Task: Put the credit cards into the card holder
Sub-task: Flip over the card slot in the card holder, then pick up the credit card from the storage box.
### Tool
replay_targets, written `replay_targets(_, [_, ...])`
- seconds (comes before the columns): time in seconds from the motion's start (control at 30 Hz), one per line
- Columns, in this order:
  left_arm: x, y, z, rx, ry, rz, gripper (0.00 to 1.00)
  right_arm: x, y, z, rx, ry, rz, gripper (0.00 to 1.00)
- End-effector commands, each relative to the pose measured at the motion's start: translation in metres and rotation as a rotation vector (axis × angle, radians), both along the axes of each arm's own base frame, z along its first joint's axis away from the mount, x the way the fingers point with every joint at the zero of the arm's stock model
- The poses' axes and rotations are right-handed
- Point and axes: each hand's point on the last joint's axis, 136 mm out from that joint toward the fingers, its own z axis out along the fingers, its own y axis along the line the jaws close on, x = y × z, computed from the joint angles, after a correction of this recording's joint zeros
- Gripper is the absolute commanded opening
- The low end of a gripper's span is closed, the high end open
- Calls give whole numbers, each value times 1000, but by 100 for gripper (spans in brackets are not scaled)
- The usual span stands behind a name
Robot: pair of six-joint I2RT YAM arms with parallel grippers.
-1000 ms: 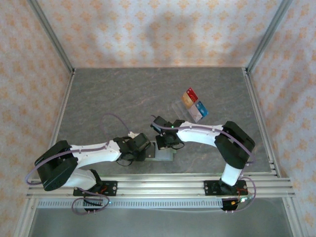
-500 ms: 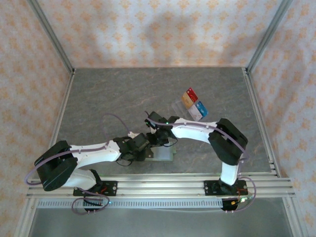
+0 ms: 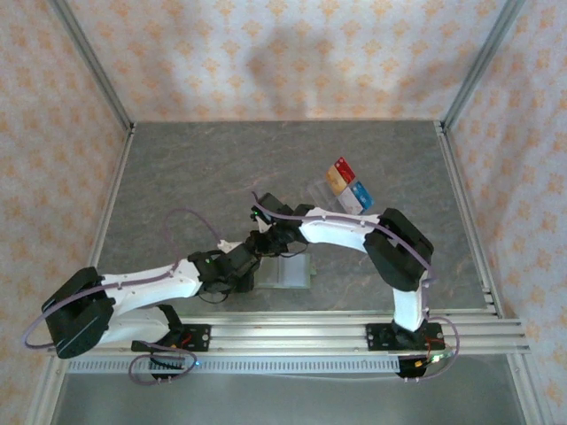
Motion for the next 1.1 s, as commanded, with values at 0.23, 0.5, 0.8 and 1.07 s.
replay_targets(0.23, [3,7,36,-44,-50,-4,62,49,-70,53,-124,-239,-192,34])
replay_targets(0.5, [33,-28,37,-21,-37,-88,65,94,-212,86,-440,-363,-474,34])
replay_targets(0.8, [41,-29,8,59,4,-102,62,130,-279,96,-681,-381,-491,34])
replay_targets(1.07, [37,-26,-10,81,38,-104,59,142,-287,77,-778,-330,-409,33])
